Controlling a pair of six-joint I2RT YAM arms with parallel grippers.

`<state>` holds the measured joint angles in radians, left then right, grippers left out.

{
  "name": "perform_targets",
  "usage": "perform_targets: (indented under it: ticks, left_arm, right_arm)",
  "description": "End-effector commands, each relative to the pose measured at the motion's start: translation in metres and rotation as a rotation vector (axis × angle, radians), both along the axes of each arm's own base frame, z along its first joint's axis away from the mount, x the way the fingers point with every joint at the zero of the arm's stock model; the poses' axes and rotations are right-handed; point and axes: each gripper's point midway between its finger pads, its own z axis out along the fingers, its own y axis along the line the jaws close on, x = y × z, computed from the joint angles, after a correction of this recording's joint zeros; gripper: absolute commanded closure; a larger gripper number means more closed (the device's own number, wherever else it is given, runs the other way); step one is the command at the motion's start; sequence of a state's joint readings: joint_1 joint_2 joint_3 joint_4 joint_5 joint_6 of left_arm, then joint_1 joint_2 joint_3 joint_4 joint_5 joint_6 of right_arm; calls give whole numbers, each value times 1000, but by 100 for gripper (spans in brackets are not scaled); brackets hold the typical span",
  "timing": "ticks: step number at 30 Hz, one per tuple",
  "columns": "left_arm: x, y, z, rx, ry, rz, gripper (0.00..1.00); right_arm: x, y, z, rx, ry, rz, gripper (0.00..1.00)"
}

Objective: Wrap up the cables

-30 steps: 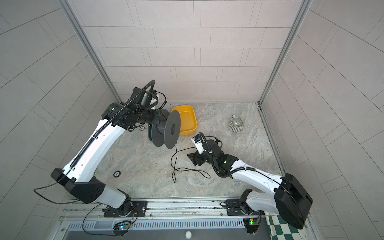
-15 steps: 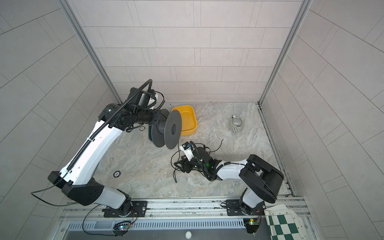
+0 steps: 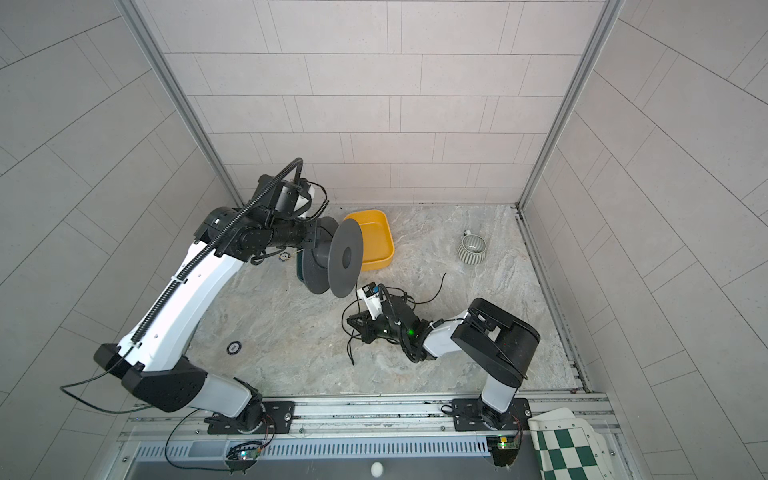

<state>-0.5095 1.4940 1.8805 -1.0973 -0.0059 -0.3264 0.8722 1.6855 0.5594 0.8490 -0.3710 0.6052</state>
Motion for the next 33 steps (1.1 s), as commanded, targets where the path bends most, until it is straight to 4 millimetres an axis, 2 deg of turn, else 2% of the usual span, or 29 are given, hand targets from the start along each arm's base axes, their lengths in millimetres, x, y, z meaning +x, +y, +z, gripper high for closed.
perform_targets:
  ticks: [1, 7, 13, 19, 29, 33]
  left_arm:
    - [6, 11, 37, -70, -110, 71, 100]
    - [23, 26, 30, -209, -79, 175, 100]
    - [33, 30, 25, -249, -73, 240, 100]
    - [37, 39, 11, -218, -62, 301, 100]
    - [31, 42, -10, -147, -31, 309, 100]
    - [26, 40, -12, -140, -20, 292, 100]
  right_arm:
    - [2, -4, 17, -34, -48, -26, 100]
    - [-3, -24, 30, -374, -202, -36, 100]
    - [-19, -23, 45, -553, -284, 111, 100]
    - [-19, -24, 74, -686, -404, 122, 100]
    - [8, -24, 139, -796, -535, 7, 100]
    - [29, -32, 163, -824, -585, -134, 100]
